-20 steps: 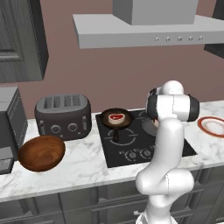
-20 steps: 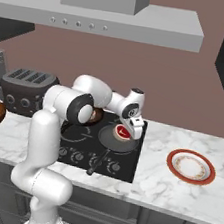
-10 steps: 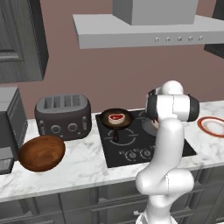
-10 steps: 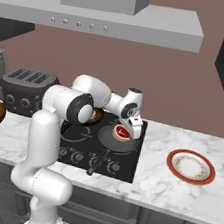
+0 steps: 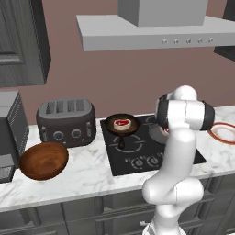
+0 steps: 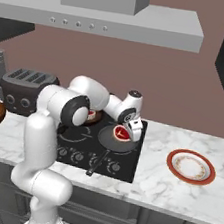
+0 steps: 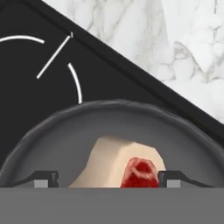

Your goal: Place one of the steaks on the plate and the other in the bowl. Then place the bowl in the fridge.

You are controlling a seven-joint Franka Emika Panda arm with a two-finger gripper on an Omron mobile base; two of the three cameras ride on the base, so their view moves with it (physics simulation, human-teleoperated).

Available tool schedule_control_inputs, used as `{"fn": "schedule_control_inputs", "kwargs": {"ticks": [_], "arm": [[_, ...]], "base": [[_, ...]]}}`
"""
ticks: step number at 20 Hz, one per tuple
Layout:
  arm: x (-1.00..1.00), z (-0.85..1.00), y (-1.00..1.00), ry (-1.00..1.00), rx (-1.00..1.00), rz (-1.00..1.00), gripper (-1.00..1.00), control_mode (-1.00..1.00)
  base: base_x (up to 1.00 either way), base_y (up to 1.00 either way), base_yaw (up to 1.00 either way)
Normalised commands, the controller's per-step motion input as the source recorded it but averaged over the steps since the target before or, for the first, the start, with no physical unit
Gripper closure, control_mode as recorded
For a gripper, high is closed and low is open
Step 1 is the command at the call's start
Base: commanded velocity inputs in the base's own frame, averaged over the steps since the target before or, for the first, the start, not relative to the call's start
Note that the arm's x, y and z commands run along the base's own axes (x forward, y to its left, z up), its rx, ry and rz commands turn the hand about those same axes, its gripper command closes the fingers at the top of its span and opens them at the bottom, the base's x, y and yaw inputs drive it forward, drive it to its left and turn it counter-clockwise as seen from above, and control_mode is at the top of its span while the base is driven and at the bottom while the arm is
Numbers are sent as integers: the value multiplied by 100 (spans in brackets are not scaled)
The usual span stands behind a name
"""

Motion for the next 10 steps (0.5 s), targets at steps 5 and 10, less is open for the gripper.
{"fn": "schedule_control_inputs", "kwargs": {"ticks": [5,10], "arm": [[-23,37,0,-10,0,-2,100,-100],[-6,48,10,-1,0,0,100,-100]], "base": [[0,0,0],[0,0,0]]}}
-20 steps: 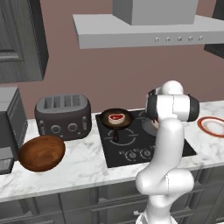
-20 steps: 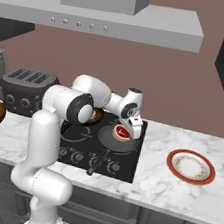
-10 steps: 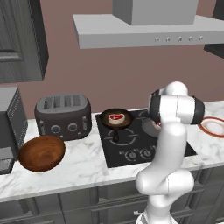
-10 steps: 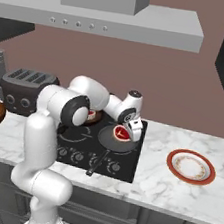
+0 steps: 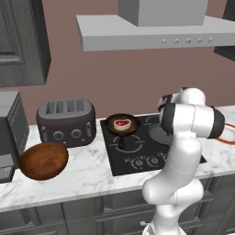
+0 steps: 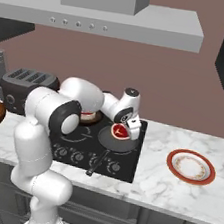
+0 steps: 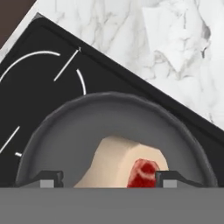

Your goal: Place one of the steaks on the plate and the other in the bowl. Then place the bowl in the fridge.

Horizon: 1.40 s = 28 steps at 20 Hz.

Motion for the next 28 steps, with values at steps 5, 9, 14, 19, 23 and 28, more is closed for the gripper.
{"fn": "schedule_control_inputs", "kwargs": {"ticks": [5,9,14,19,23,28], "arm": [[-1,61,5,0,0,0,100,-100],[-20,31,-25,0,0,-10,100,-100],[-13,1,-62,0,0,-16,100,-100],[-12,0,-76,0,2,-13,100,-100],[-9,0,-73,0,2,-12,100,-100],[-3,0,-72,0,2,-8,100,-100]], "base": [[0,0,0],[0,0,0],[0,0,0],[0,0,0],[0,0,0],[0,0,0]]}}
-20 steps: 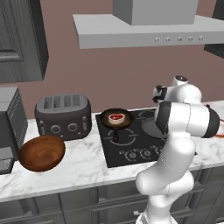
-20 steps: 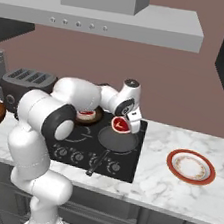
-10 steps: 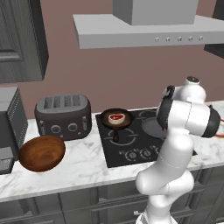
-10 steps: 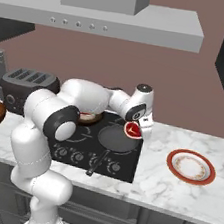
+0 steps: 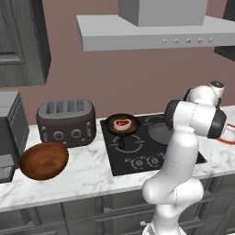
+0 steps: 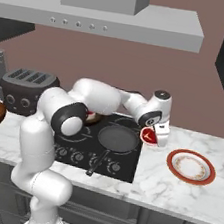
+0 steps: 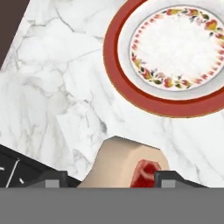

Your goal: Place one of the steaks on the plate and the other in the bowl. Then place the bowl in the fridge.

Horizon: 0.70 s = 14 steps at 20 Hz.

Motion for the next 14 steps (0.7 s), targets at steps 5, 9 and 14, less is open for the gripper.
{"fn": "schedule_control_inputs", "kwargs": {"ticks": [5,9,14], "arm": [[-8,0,-83,0,4,-4,100,-100],[-13,0,-81,0,4,-3,100,-100],[-2,0,-76,0,3,-1,100,-100]], "base": [[0,0,0],[0,0,0],[0,0,0]]}}
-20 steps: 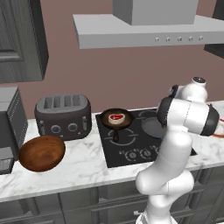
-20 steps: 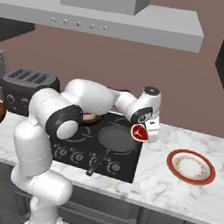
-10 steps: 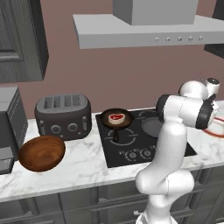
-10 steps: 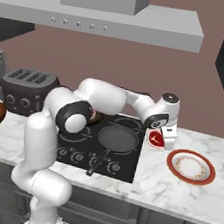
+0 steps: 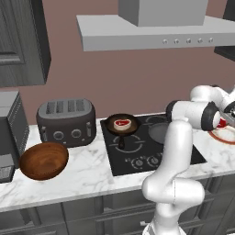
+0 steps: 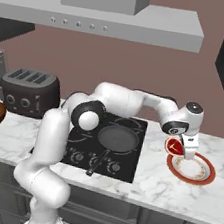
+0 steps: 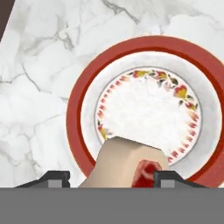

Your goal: Place one of the steaks on the plate and the other in the bowl. Then place the bowl in the fridge.

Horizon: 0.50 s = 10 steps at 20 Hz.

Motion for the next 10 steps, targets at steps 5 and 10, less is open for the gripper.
{"fn": "schedule_control_inputs", "kwargs": {"ticks": [5,10], "arm": [[0,-11,-45,0,0,0,-100,-100],[0,-29,-26,0,0,0,-100,-100]], "base": [[0,0,0],[0,0,0]]}}
